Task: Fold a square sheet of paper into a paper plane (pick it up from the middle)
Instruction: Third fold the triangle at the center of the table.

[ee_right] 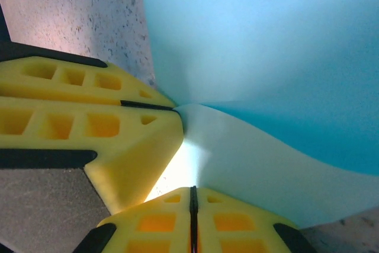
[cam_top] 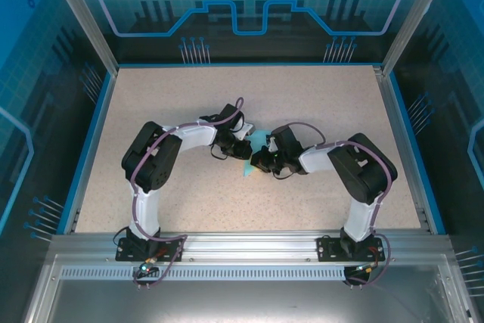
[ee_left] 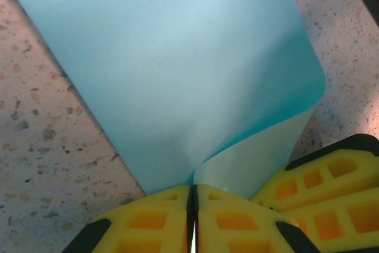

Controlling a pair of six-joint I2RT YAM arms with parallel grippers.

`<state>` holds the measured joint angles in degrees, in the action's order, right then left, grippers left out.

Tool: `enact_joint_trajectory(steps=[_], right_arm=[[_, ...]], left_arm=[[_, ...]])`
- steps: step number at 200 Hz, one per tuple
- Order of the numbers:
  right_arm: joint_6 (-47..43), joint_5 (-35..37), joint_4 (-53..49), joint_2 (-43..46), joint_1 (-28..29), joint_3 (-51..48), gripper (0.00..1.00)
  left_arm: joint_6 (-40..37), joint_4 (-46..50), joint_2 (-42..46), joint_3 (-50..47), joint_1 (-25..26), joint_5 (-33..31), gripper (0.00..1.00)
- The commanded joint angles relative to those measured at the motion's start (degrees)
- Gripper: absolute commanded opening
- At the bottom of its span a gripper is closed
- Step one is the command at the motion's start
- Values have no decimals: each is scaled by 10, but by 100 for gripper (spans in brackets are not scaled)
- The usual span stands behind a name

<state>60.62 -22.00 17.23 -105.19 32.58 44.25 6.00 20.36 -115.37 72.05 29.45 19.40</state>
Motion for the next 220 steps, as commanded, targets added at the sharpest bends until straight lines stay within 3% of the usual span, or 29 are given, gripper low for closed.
enact_joint_trajectory(steps=[1,52,156,220], right_arm=[[0,6,-13,-2,3,-2,9],[-18,-7,-27,56,-41,-3,11],[-29,0,-52,-15,-58,21,11],[-36,-27,-62,35,-86,31,12]], left_arm=[[-11,35,-35,-4,0,-17,12],[-11,35,-37,-4,-1,-18,12],[-13,38,-38,-4,-1,-17,12],[-14,39,-40,-3,-1,-20,12]])
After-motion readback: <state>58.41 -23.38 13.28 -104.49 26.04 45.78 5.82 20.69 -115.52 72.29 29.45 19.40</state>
